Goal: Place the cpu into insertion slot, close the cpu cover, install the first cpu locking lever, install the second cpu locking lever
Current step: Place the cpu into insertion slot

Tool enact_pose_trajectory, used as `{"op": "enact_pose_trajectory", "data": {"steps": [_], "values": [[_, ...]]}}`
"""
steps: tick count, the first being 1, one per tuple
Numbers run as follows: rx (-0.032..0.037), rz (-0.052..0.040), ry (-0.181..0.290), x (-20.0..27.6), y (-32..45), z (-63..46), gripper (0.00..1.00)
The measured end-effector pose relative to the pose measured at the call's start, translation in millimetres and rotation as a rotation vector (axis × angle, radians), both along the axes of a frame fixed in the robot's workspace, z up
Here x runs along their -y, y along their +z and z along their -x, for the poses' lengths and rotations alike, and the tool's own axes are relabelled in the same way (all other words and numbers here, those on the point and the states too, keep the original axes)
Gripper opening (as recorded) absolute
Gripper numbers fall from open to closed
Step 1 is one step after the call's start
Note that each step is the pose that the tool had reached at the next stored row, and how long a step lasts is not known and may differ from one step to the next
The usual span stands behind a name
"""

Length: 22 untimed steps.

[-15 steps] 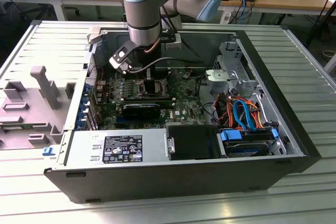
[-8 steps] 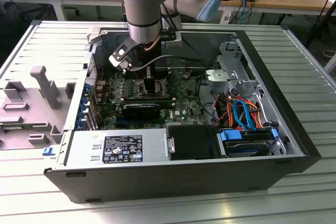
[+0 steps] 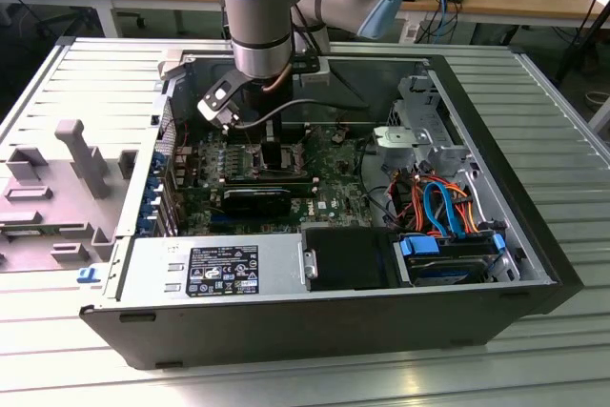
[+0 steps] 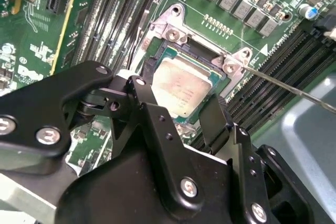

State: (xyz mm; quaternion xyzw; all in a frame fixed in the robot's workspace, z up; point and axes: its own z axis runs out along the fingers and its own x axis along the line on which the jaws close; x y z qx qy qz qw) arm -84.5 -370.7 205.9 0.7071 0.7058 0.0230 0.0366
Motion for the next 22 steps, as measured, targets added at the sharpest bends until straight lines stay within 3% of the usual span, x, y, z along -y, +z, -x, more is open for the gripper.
{"op": "enact_pose_trajectory", "data": {"steps": [3, 4, 7, 8, 9, 10, 12, 13, 14, 19, 20, 22], "values": [[0.0000, -0.0002, 0.000, 0.0, 13.6, 0.0, 0.61], [0.0002, -0.0004, 0.000, -0.1, 14.2, -0.1, 0.61], [-0.0024, -0.0034, 0.000, -0.1, 13.6, -0.3, 0.53], [-0.0056, -0.0032, 0.000, -0.2, 12.5, -0.6, 0.47], [-0.0082, -0.0032, 0.000, -0.3, 11.3, -0.9, 0.47], [-0.0126, -0.0033, 0.000, -0.6, 8.8, -1.4, 0.35], [-0.0173, -0.0032, 0.000, -1.1, 5.8, -1.9, 0.29], [-0.0229, -0.0033, 0.000, -1.5, 2.2, -2.4, 0.17], [-0.0257, -0.0029, 0.000, -1.5, 0.5, -2.5, 0.11], [-0.0289, -0.0034, 0.000, -1.6, -1.0, -3.0, 0.11], [-0.0275, -0.0052, 0.000, -1.8, 0.5, -3.2, 0.11], [-0.0288, -0.0032, 0.000, -1.6, 10.6, -3.6, 0.11]]}}
